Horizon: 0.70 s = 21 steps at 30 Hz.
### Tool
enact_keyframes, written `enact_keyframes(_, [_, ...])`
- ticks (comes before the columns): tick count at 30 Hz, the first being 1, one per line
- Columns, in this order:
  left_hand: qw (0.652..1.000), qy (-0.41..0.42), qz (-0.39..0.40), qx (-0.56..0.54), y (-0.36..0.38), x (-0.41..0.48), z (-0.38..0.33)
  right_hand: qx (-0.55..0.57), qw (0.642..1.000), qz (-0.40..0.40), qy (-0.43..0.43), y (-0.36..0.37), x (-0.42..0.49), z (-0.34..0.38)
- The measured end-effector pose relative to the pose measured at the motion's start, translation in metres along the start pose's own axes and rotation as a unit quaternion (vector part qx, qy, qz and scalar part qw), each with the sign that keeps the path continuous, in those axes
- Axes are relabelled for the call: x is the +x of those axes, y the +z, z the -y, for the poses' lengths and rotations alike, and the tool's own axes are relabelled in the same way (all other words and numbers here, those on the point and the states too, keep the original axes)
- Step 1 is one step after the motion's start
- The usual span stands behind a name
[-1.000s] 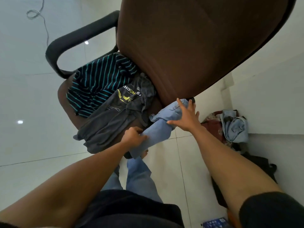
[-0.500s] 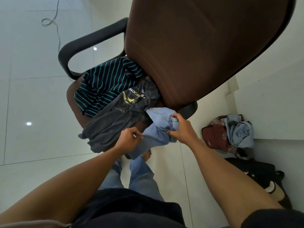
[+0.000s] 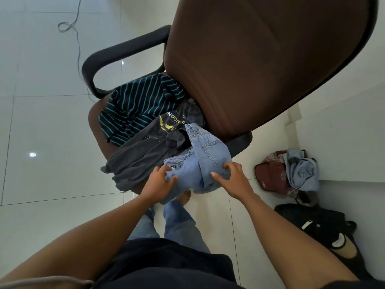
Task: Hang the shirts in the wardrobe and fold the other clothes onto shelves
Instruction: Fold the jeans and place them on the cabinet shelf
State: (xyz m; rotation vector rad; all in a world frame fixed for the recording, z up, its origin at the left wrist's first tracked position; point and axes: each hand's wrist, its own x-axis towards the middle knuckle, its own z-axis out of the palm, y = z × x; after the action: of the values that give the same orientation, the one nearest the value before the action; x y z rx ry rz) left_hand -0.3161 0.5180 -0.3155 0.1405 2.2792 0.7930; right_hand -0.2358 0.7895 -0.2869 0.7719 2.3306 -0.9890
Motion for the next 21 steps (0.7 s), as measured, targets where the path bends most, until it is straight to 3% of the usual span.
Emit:
enact_keyframes(6, [0.991, -0.124, 0.003, -0.041, 0.007, 0.025, -0.004, -0.081, 0.993, -0.083, 0.003, 0.005, 0.016, 0.015])
enact_keyframes(12, [0.954, -0.213, 0.058, -0.203, 0.001, 0.044, -0.010, -0.209, 0.965, -0.131, -0.092, 0.024, 0.035, 0.052])
enact_keyframes(17, [0.951, -0.197, -0.002, -0.239, -0.012, 0.046, -0.011, -0.305, 0.936, -0.122, -0.122, 0.037, 0.036, 0.067])
enact_keyframes(21, [0.935, -0.179, -0.019, -0.304, -0.020, 0.045, -0.016, -0.270, 0.949, -0.100, -0.132, 0.031, 0.036, 0.066])
